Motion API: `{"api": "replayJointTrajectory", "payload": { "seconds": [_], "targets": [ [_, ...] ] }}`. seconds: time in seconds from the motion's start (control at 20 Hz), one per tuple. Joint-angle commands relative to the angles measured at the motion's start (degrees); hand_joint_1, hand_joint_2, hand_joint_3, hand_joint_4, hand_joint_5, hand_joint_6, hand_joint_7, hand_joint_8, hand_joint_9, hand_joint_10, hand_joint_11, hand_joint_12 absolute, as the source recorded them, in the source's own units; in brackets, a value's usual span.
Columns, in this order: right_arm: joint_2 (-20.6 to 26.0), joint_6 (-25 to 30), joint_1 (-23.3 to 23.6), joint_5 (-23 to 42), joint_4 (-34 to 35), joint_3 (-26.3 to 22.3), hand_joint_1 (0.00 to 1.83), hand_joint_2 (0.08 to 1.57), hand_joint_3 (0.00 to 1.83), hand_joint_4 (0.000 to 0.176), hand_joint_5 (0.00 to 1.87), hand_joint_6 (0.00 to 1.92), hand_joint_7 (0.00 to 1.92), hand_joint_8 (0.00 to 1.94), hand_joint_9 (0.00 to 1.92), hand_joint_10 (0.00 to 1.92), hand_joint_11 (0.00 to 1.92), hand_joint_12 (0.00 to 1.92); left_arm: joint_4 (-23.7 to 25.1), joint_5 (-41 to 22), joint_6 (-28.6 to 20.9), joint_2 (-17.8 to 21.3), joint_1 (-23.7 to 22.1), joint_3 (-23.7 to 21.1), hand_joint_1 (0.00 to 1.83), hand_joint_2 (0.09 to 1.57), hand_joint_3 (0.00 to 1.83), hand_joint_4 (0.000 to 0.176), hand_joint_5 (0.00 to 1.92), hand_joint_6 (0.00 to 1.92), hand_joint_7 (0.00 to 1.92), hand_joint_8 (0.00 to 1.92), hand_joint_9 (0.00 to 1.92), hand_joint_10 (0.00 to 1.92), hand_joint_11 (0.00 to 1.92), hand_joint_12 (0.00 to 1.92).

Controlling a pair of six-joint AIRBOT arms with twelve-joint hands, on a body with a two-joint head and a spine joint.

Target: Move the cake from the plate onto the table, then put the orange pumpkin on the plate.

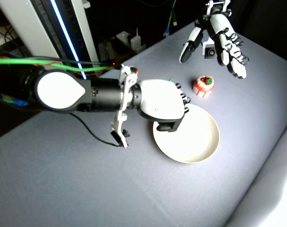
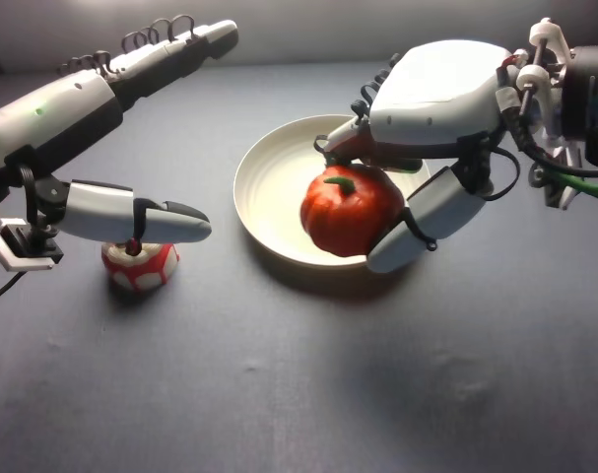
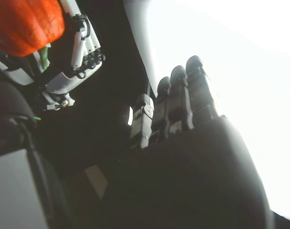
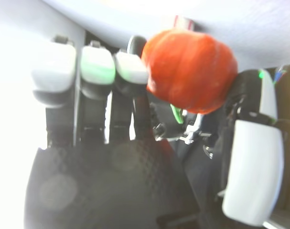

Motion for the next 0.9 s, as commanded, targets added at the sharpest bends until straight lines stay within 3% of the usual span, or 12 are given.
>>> {"api": "replayJointTrajectory", "payload": {
  "seconds": [0.0,0.1,0.15,0.2,0.35,0.45,0.55,0.6,0.65,0.75,0.85],
  "targets": [
    [0.25,2.42,1.40,2.56,-1.14,0.12,1.17,1.20,0.00,0.000,0.97,1.92,1.14,1.94,1.24,1.92,1.35,1.92,-1.97,-7.26,-0.22,-0.28,-1.06,0.40,0.92,0.89,0.00,0.153,0.00,0.00,0.00,0.00,0.00,0.00,0.04,0.02],
    [0.25,3.25,2.17,2.56,-3.39,-0.16,1.17,1.20,0.00,0.000,1.05,1.92,1.21,1.94,1.30,1.92,1.41,1.92,-1.83,-7.44,-0.22,-0.50,-1.15,0.55,0.93,0.88,0.00,0.125,0.00,0.00,0.00,0.00,0.00,0.00,0.01,0.01],
    [0.25,3.25,2.60,2.55,-4.02,-0.39,1.18,1.19,0.00,0.000,1.07,1.92,1.24,1.94,1.33,1.92,1.43,1.92,-1.83,-7.49,-0.22,-0.53,-1.11,0.60,0.92,0.87,0.00,0.124,0.00,0.00,0.00,0.00,0.00,0.00,0.00,0.00],
    [0.25,3.26,2.93,2.54,-4.21,-0.51,1.20,1.18,0.00,0.000,1.07,1.92,1.27,1.94,1.37,1.92,1.45,1.92,-1.83,-7.58,-0.22,-0.53,-1.10,0.63,0.93,0.87,0.00,0.141,0.00,0.00,0.04,0.01,0.00,0.00,0.02,0.01],
    [0.27,3.25,4.10,2.51,-4.19,-1.04,1.20,1.18,0.00,0.000,1.06,1.92,1.28,1.94,1.37,1.92,1.46,1.92,-1.83,-8.03,-0.22,-0.54,-1.09,0.58,0.97,0.86,0.00,0.120,0.00,0.00,0.00,0.00,0.00,0.00,0.02,0.01],
    [0.35,2.59,4.96,2.52,-4.33,-1.72,1.24,1.16,0.00,0.000,1.10,1.92,1.33,1.94,1.45,1.92,1.54,1.92,-1.83,-8.23,-0.22,-0.58,-1.07,0.56,0.92,0.88,0.00,0.134,0.00,0.00,0.00,0.00,0.00,0.00,0.03,0.01],
    [0.94,2.18,5.92,2.07,-6.18,-2.59,1.24,1.17,0.00,0.000,1.12,1.92,1.35,1.94,1.47,1.92,1.55,1.92,-1.82,-8.54,-0.22,-0.74,-1.06,0.60,0.88,0.86,0.00,0.171,0.00,0.00,0.00,0.00,0.00,0.00,0.06,0.03],
    [1.28,2.18,6.55,1.56,-7.60,-3.11,1.27,1.16,0.00,0.000,1.12,1.92,1.35,1.94,1.47,1.92,1.55,1.92,-1.83,-8.84,-0.22,-0.79,-1.06,0.61,0.87,0.86,0.00,0.175,0.00,0.00,0.00,0.00,0.00,0.00,0.06,0.03],
    [1.73,2.18,7.20,1.02,-9.26,-3.76,1.29,1.16,0.00,0.000,1.09,1.92,1.34,1.94,1.45,1.92,1.54,1.92,-1.84,-9.23,-0.22,-0.80,-1.06,0.61,0.87,0.86,0.00,0.170,0.00,0.00,0.00,0.00,0.00,0.00,0.02,0.01],
    [2.24,2.18,7.71,0.12,-10.58,-4.11,1.25,1.16,0.00,0.000,1.05,1.92,1.30,1.94,1.41,1.92,1.49,1.92,-1.89,-9.80,-0.22,-0.94,-1.07,0.62,0.89,0.87,0.00,0.129,0.00,0.00,0.00,0.00,0.00,0.00,0.02,0.01],
    [2.42,2.18,7.90,-0.47,-12.27,-4.20,1.24,1.16,0.00,0.000,1.01,1.92,1.27,1.94,1.37,1.92,1.45,1.92,-1.94,-10.31,-0.22,-1.04,-1.05,0.63,0.83,0.85,0.00,0.140,0.00,0.00,0.00,0.00,0.00,0.00,0.02,0.01]
  ]
}}
